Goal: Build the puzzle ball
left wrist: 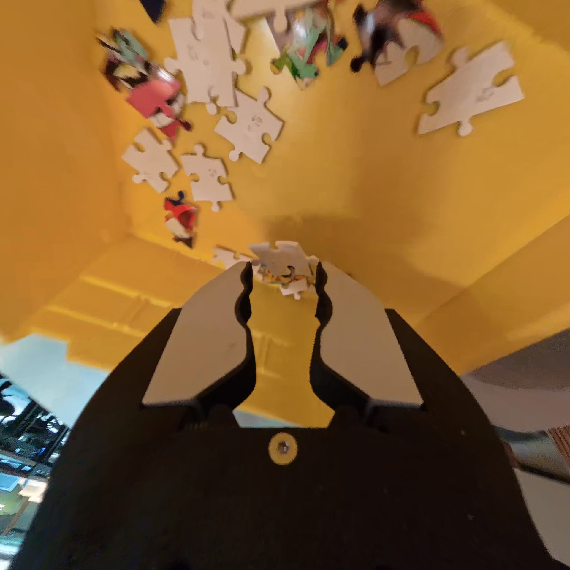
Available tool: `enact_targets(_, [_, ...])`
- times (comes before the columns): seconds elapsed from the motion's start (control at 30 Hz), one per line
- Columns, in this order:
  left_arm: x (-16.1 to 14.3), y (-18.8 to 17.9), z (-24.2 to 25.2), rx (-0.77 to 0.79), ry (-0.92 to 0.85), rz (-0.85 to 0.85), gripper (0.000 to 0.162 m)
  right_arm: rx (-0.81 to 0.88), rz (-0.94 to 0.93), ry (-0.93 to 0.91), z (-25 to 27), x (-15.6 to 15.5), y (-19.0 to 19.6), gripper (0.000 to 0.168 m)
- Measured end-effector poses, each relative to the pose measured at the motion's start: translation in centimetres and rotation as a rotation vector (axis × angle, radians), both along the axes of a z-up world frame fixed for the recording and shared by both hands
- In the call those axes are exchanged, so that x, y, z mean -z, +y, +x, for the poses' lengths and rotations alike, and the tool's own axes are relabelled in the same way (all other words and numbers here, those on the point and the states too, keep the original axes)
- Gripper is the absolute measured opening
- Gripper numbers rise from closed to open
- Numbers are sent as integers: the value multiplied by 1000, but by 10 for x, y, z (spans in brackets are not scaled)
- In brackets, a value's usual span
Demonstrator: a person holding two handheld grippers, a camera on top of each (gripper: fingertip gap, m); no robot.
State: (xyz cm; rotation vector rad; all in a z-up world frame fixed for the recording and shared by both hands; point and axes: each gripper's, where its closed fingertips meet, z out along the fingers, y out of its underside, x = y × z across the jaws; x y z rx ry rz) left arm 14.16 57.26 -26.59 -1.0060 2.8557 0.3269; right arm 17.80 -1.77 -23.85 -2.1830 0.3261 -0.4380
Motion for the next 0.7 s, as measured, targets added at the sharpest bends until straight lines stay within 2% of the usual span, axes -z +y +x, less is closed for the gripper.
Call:
enact_targets(0.03, [-15, -7, 3, 21, -57, -4, 38, 2, 8, 4, -1, -2, 1, 59])
enact_targets(0.17, [-75, -71, 15, 216, -296, -46, 38, -4, 145, 100, -8, -16, 20, 60])
enact_targets(0.3, [-109, -183, 22, 611, -552, -54, 38, -71, 340, 273, -26, -38, 57, 62])
enact_targets(0.4, [-110, -274, 10, 887, -676, -42, 38, -162, 434, 378, -46, -53, 84, 64])
enact_targets(0.5, [-95, -347, -10, 1146, -727, 39, 38, -222, 483, 398, -61, -65, 104, 61])
enact_targets(0.6, [-88, -394, -22, 1365, -784, 189, 38, -262, 507, 371, -70, -75, 116, 56])
enact_targets(0.7, [-95, -425, -29, 1530, -861, 316, 38, -294, 558, 414, -78, -84, 122, 56])
